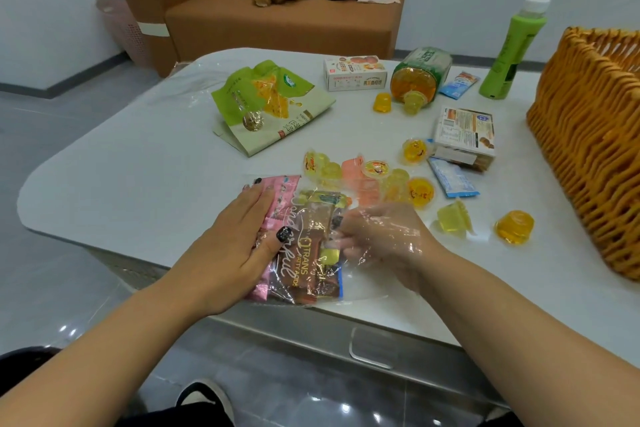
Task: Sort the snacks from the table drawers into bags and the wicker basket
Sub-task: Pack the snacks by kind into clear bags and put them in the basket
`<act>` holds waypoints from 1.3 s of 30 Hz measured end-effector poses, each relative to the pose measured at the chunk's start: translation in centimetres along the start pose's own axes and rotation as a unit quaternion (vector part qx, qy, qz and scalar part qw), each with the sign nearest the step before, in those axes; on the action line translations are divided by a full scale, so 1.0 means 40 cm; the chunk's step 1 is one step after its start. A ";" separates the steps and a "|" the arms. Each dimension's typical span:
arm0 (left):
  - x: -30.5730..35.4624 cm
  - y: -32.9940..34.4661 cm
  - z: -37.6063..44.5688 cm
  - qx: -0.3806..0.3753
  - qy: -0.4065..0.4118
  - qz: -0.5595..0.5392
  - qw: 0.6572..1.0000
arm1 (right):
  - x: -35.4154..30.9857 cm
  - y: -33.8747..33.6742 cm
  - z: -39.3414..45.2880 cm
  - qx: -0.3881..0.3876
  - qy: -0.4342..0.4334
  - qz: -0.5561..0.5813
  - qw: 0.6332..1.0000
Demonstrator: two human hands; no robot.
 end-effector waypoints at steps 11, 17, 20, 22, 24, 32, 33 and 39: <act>0.032 -0.014 0.005 -0.008 0.004 0.045 0.999 | -0.029 0.022 0.001 0.014 -0.079 -0.073 0.994; 0.040 -0.035 0.020 -0.004 0.022 0.062 0.998 | -0.075 -0.119 -0.013 -0.025 0.002 -0.159 0.987; 0.043 -0.038 0.035 -0.003 0.022 0.063 0.998 | -0.112 -0.225 0.010 0.077 -0.047 -0.177 0.980; 0.055 -0.032 0.051 -0.004 0.022 0.049 0.999 | -0.131 -0.278 0.036 0.181 -0.133 -0.207 0.952; 0.073 -0.022 0.069 -0.009 0.018 0.035 0.999 | -0.136 -0.310 0.070 0.252 -0.214 -0.275 0.903; 0.121 0.002 0.114 -0.043 -0.009 0.045 0.998 | -0.098 -0.338 0.238 0.191 -0.141 -0.451 0.861; 0.128 0.001 0.115 -0.042 -0.007 0.039 0.998 | -0.101 -0.339 0.247 0.186 -0.133 -0.470 0.852; 0.139 -0.012 0.116 -0.043 -0.007 0.026 0.999 | -0.129 -0.350 0.230 0.182 -0.156 -0.442 0.864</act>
Point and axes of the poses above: each hand's wrist, its own z-axis towards the middle knuckle, its own y-axis out of the palm, x = y × z, the point moved 5 cm from there along z, towards the middle knuckle, and after that the axes turned 10 degrees about x, right-handed, at the moved point
